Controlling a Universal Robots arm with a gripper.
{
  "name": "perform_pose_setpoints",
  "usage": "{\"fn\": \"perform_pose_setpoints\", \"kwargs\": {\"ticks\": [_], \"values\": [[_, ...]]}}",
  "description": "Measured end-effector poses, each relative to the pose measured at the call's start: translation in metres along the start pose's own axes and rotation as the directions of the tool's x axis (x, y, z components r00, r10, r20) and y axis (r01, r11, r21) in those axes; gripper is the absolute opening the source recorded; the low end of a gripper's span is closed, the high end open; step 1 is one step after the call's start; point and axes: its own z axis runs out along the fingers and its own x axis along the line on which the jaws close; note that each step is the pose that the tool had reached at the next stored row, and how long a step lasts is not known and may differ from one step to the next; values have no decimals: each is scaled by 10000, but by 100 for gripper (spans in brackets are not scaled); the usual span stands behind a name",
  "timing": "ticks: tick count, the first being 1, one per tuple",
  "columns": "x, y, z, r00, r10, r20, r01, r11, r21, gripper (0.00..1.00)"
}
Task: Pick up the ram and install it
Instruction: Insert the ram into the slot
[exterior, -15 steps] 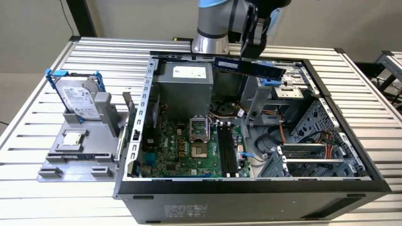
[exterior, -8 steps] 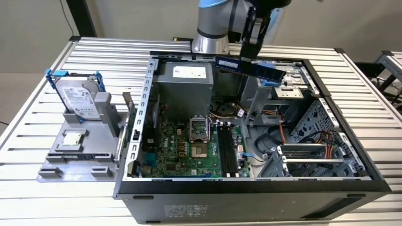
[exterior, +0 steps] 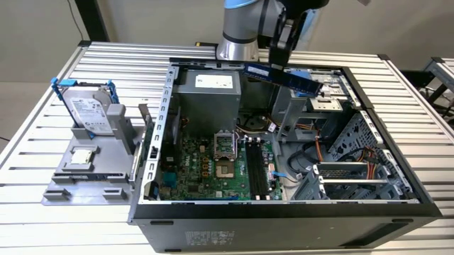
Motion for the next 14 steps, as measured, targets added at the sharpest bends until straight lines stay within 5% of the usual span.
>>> {"fn": "perform_pose_setpoints", "kwargs": {"ticks": [7,14], "values": [[0,0,0,9942,1075,13,-1075,9942,26,0],[0,0,0,9786,2059,25,-2059,9786,48,0]]}}
